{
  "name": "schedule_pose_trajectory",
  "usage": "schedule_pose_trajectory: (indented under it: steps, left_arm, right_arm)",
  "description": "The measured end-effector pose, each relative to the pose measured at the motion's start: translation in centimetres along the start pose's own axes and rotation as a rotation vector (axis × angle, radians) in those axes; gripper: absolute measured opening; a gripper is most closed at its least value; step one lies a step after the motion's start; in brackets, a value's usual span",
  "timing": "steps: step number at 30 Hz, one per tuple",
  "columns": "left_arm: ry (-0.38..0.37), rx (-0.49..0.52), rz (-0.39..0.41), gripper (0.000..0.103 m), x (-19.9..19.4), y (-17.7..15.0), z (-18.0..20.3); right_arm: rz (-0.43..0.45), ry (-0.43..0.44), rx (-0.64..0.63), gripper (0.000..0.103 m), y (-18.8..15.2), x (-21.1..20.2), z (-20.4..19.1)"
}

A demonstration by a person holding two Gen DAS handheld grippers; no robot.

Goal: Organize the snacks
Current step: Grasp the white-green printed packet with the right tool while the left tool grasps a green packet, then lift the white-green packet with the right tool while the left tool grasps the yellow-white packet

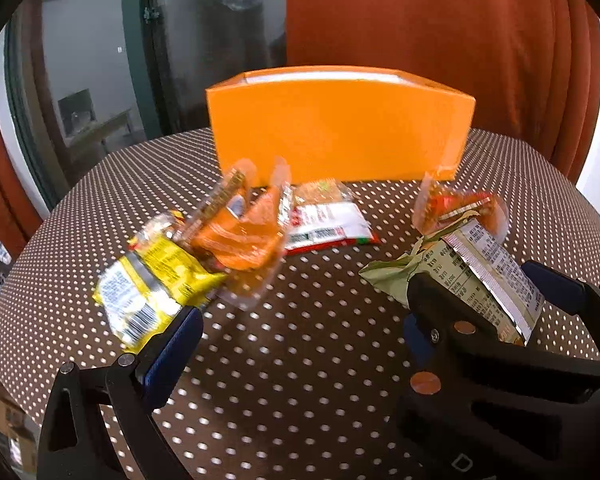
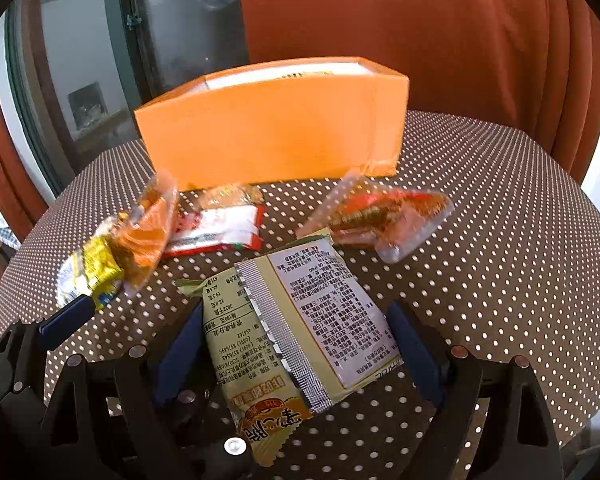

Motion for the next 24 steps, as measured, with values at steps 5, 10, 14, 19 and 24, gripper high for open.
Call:
schedule_pose_trajectory:
  steps: [5,10,14,19,24]
  left_arm:
    - [0.011,-0.018,0.032,0.102,-1.1,1.3,-2.0]
    - [0.043,-0.030,0.053,0.102,-1.4,2.5,-4.3]
    - [0.061,-0.040,0.056,0.102,-1.0,3.2,-5.9]
    - [0.091,-0.054,0.061,0.102,-0.4,4.2,-7.8]
    - [0.098,-0.063,0.056,0.102,0.6,4.4,-9.6]
  right_arm:
    - [0.033,0.016,-0.002,0.090,1.4,-0.8,-1.7]
    - [0.057,0.039,-0.018,0.090,2.8,-1.0,-3.8]
    - [0.063,0.057,-0.031,0.090,3.8,-0.6,-5.4]
    - [0.079,0.080,-0.026,0.090,4.8,-0.1,-7.2]
    - [0.076,0.087,-0.043,0.090,5.6,0.9,-9.1]
Point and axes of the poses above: each gripper's, at about its wrist camera, not at the fingertips, and x roughly the way its jaws point, z to its right, y to its top, the point moved 3 cm from there along x, roughly the way its jaws point, and after that the axes turned 1 degree about -y, right-handed, at the moved point
